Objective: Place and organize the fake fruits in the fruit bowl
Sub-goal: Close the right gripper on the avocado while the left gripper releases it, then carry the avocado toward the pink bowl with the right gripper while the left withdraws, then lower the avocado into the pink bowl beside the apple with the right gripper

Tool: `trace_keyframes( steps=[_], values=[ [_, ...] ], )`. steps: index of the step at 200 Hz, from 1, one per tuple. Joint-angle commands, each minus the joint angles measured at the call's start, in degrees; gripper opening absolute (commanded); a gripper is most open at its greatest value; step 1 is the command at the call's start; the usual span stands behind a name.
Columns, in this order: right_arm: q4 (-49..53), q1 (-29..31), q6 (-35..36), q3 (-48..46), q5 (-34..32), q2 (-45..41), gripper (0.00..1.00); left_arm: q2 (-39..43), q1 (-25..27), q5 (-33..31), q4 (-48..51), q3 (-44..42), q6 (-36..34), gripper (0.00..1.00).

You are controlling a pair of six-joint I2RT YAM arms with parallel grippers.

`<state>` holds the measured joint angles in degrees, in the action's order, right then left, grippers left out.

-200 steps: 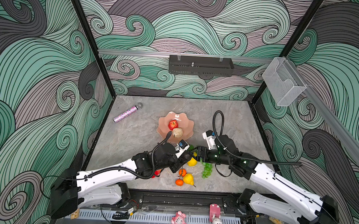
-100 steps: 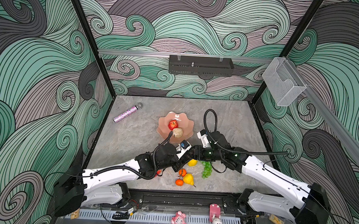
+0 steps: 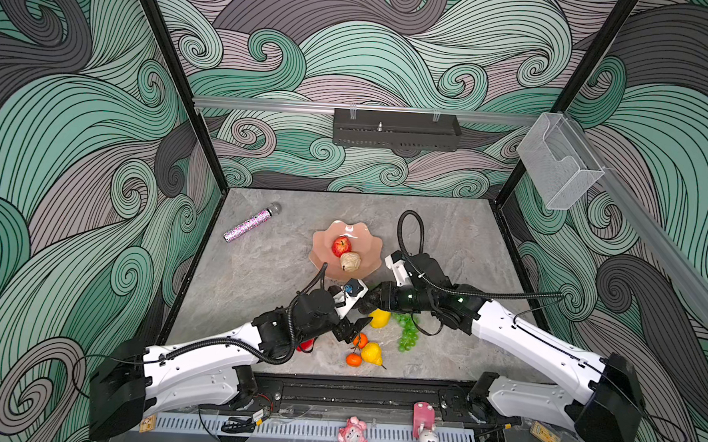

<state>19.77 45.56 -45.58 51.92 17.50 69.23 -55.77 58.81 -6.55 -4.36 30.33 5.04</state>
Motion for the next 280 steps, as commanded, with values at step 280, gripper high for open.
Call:
trace_keyframes(
  steps=[280],
  values=[
    [4.8, -16.5, 18.4, 46.7, -3.7, 52.0, 0.4, 23.1, -15.4, -13.8, 2.3, -13.8, 20.1, 0.99]
  ],
)
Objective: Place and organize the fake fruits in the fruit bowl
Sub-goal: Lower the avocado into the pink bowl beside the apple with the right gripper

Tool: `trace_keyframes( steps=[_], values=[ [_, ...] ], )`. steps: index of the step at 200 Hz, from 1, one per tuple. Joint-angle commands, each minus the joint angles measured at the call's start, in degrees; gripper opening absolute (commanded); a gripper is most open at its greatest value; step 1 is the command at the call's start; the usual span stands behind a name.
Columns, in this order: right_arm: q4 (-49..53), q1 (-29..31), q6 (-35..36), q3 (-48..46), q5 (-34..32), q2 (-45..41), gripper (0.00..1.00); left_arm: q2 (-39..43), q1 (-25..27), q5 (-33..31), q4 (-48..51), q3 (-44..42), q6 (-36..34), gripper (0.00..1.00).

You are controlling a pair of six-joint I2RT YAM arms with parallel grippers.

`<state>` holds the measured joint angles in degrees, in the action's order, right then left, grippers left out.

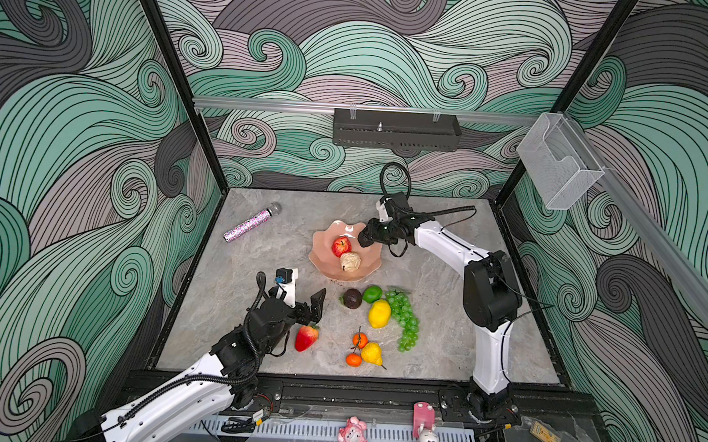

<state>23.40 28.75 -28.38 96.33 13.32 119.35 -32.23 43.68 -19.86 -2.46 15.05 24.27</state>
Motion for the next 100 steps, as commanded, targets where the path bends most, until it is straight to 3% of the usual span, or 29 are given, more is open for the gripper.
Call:
trace_keyframes(
  steps=[1, 100],
  values=[
    [1.2, 0.4, 1.2, 2.3, 0.5, 2.0, 0.4, -0.4, -0.3, -0.5, 0.4, 1.5, 0.9, 0.99],
    [3.4, 0.9, 1.8, 5.4, 2.5, 6.5, 0.41, 0.2, -0.3, -1.1, 0.7, 1.3, 1.4, 0.99]
  ],
)
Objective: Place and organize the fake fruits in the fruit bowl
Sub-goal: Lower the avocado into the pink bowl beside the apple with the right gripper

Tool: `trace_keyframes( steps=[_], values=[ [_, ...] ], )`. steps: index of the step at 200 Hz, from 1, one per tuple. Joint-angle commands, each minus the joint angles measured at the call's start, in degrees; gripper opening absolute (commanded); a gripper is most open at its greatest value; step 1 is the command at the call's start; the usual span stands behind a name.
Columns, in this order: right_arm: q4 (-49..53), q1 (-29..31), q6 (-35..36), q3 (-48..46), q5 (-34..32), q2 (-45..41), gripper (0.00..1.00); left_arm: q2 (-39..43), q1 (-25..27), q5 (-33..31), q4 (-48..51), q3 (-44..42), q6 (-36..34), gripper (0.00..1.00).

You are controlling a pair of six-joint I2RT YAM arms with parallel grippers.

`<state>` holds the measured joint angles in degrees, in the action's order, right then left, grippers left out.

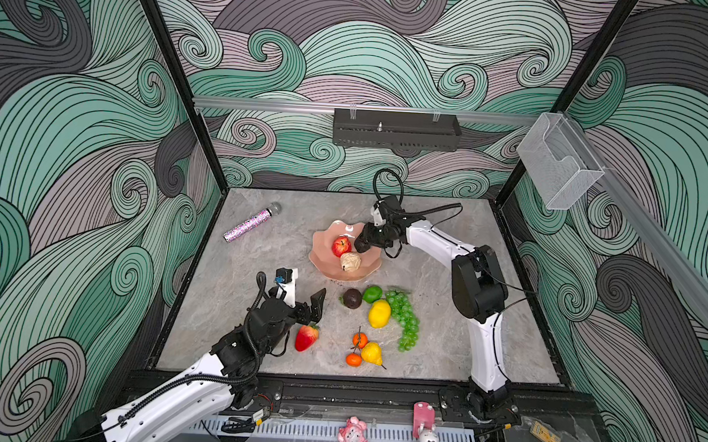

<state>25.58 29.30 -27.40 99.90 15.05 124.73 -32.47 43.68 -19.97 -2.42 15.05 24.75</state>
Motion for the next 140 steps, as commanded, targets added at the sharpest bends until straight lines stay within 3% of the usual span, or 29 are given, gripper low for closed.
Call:
trace_keyframes(
  steps=[1, 78, 140],
  values=[
    [1.2, 0.4, 0.8, 1.9, 0.7, 1.2, 0.41, 0.4, -0.2, -1.0, 0.7, 1.3, 0.9, 0.99],
    [2.0, 1.2, 1.2, 2.7, 2.1, 2.1, 0.44, 0.8, -0.3, -1.0, 0.7, 1.1, 0.9, 0.99],
    [2.5, 1.2, 1.2, 2.9, 1.4, 1.6, 0.57, 0.4, -0.3, -0.8, 0.6, 1.3, 0.8, 0.99]
  ],
)
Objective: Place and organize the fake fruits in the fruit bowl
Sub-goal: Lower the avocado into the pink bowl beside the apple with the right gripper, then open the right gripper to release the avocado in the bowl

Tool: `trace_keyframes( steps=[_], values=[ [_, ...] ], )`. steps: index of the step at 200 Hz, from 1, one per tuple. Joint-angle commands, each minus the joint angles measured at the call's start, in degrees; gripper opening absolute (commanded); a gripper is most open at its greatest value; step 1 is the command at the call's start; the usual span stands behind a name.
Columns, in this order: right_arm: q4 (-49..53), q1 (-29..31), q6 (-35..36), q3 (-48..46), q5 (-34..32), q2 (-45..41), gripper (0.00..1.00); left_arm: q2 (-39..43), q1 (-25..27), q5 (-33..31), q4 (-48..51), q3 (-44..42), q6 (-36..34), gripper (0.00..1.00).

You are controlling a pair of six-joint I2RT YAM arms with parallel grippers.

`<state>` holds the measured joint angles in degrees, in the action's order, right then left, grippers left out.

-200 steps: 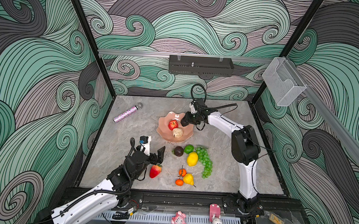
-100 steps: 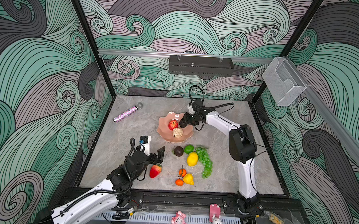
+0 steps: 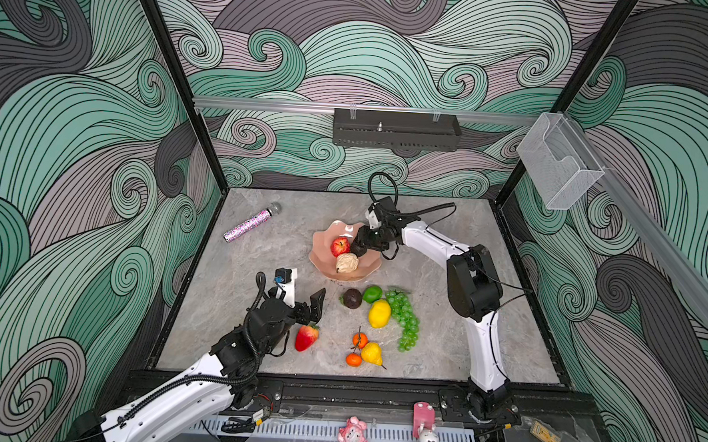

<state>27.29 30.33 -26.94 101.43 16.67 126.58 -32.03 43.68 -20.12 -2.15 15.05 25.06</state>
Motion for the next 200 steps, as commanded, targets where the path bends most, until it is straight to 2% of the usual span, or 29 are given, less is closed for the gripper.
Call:
trace_keyframes(
  steps=[1, 73, 123, 148, 200],
  values=[
    [0.7, 0.2, 0.7, 1.3, -0.2, -0.3, 0.58, 0.0, -0.3, -0.6, 0.3, 1.3, 0.4, 0.99],
    [1.5, 0.2, 0.9, 1.2, -1.1, -1.7, 0.64, 0.1, -0.3, -0.7, 0.3, 1.2, 0.4, 0.99],
    [4.6, 0.2, 0.8, 1.8, -3.2, -4.1, 0.73, -0.3, -0.3, -1.0, -0.6, 1.0, 0.3, 0.99],
    [5.8, 0.2, 0.5, 1.8, -3.7, -5.4, 0.75, -0.7, -0.3, -1.2, -0.9, 1.0, 0.3, 0.99],
    [8.7, 3.8, 1.5, -0.8, -9.5, -10.5, 0.77, -0.1, -0.4, -2.3, -0.5, 0.9, 0.8, 0.99]
  ],
)
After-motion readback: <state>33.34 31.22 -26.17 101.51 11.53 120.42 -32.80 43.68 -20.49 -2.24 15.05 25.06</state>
